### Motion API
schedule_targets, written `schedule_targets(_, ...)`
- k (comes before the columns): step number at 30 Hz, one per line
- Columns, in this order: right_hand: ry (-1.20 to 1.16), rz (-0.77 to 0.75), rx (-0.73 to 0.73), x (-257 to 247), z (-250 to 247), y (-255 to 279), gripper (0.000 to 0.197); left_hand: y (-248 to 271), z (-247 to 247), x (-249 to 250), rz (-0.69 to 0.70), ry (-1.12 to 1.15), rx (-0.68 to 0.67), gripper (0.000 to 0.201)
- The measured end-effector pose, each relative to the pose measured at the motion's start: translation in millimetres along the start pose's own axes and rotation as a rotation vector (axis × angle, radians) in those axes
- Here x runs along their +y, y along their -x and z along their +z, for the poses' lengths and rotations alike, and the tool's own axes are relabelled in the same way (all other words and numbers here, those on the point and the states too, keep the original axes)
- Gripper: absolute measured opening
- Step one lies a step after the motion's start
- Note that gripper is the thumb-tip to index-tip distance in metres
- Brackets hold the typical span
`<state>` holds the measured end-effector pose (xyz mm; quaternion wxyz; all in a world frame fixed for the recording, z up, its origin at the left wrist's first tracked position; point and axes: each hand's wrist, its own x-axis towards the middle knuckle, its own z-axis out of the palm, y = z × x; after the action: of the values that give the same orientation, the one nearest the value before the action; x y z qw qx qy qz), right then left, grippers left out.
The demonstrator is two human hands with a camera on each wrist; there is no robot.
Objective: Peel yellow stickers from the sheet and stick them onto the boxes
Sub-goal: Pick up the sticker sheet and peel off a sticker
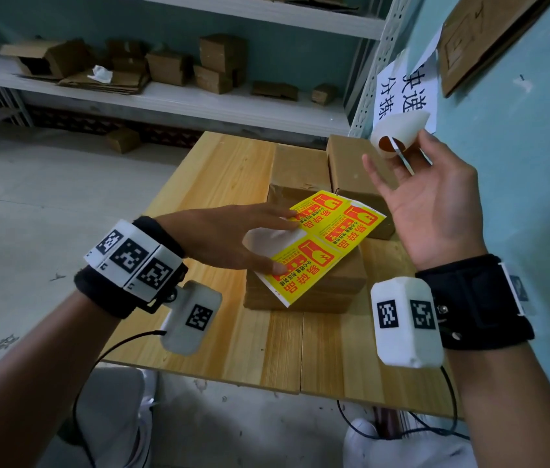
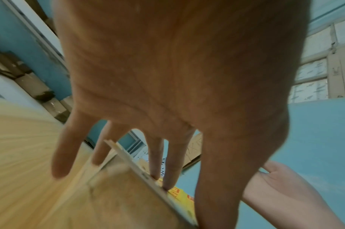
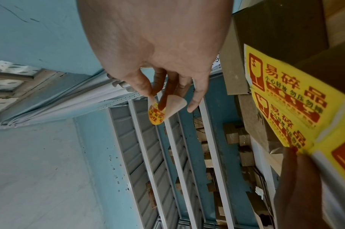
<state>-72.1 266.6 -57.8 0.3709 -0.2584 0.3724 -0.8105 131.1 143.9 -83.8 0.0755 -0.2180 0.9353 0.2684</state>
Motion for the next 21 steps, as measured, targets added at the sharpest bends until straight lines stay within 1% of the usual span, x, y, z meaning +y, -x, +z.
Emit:
schedule_targets(2, -0.004, -0.002, 0.001, 1.9, 1.3, -0.2, 0.04, 1.4, 0.7, -3.3, -0.001, 0.006, -0.011, 0.089)
schedule_targets(6, 0.009, 0.001, 0.003, 6.5, 4.3, 0.0, 0.046, 4.5, 2.8, -8.2, -0.005, -0.001, -0.003, 0.091)
schedule_targets(9, 0.012, 0.003, -0.002, 10.5, 5.8, 0.3, 0.048, 5.8, 4.7, -10.1, -0.01, -0.003, 0.009, 0.093)
schedule_targets(14, 0.022, 0.011, -0.015, 16.2, 9.0, -0.5, 0.035, 5.4, 5.8, -12.4, 0.001, -0.028, 0.067, 0.095)
schedule_targets(17, 0.023, 0.014, -0.021, 19.0, 9.4, -1.4, 0.03, 5.4, 7.0, -13.9, 0.022, -0.003, 0.143, 0.087)
schedule_targets(19, 0.022, 0.014, -0.024, 19.7, 9.5, -2.1, 0.03, 5.5, 6.5, -17.4, 0.045, 0.054, 0.21, 0.078)
schedule_targets(21, 0.011, 0.011, -0.022, 19.2, 10.3, -3.4, 0.03, 6.2, 4.6, -22.8, 0.058, 0.088, 0.238, 0.073)
